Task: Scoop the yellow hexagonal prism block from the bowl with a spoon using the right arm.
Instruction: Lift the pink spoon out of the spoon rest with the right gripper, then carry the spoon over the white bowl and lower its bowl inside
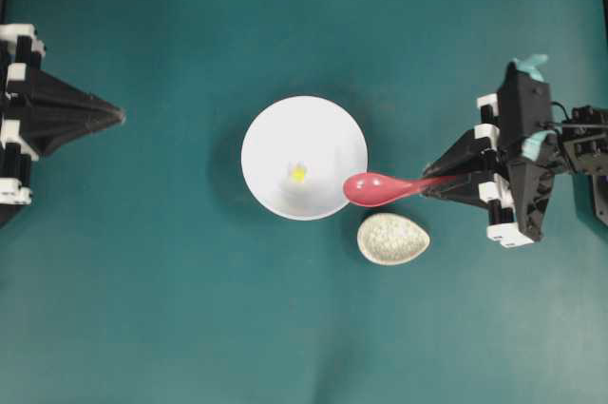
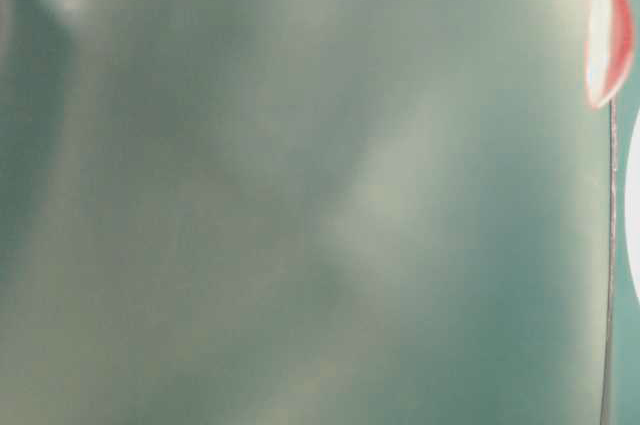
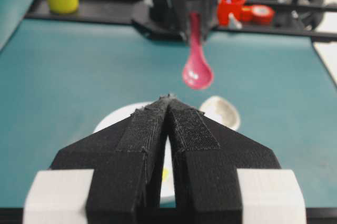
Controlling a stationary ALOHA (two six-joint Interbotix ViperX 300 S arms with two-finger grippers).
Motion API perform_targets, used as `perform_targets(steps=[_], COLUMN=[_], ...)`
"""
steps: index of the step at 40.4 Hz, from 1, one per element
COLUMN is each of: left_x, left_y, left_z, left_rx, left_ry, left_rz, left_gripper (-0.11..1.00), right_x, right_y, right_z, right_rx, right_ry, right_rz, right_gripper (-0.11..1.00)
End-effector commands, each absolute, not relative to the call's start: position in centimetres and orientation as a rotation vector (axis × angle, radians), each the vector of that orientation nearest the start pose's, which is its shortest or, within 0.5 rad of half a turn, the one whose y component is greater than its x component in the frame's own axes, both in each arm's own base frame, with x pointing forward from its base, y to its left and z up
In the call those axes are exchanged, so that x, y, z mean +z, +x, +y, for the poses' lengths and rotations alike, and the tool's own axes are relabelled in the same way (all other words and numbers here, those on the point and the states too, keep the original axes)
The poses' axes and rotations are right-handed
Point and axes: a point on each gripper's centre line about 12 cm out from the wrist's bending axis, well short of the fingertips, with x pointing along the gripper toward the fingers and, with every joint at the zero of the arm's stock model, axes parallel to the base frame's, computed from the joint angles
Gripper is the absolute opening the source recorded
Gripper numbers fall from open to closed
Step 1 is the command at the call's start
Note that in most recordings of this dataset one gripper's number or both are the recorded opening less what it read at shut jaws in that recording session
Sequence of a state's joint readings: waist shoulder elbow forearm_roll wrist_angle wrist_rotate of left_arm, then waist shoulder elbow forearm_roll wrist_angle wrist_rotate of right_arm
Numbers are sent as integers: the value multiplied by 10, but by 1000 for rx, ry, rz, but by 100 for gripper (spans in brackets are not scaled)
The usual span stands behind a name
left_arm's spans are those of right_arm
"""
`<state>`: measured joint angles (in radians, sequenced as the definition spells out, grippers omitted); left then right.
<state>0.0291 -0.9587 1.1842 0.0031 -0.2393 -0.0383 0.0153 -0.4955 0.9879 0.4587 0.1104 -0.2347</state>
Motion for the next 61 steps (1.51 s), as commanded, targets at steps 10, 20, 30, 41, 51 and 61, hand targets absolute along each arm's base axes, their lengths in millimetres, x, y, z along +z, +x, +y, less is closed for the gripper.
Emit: perform_targets(steps=[10, 20, 30, 41, 51, 61], left_x=[291, 292, 285, 284, 281, 279], left_y=[202, 201, 202, 202, 202, 202], left_z=[6, 6, 6, 6, 6, 6], left_rx=[29, 29, 30, 30, 30, 31], left_ry=[-32, -29, -31, -31, -32, -33], left_rz=[-33, -31, 15, 24, 52, 67], left_gripper=[-1, -1, -1, -1, -1, -1], right_x=[246, 257, 245, 246, 245, 245], right_y=[285, 301, 327, 362, 376, 382], right_z=[-14, -25, -36, -44, -53, -51], right_rx=[-10, -23, -24, -34, -95, -96], right_ry=[249, 258, 266, 281, 297, 307], right_rz=[711, 748, 884, 1047, 1199, 1229], right_gripper=[22, 22, 22, 22, 22, 22])
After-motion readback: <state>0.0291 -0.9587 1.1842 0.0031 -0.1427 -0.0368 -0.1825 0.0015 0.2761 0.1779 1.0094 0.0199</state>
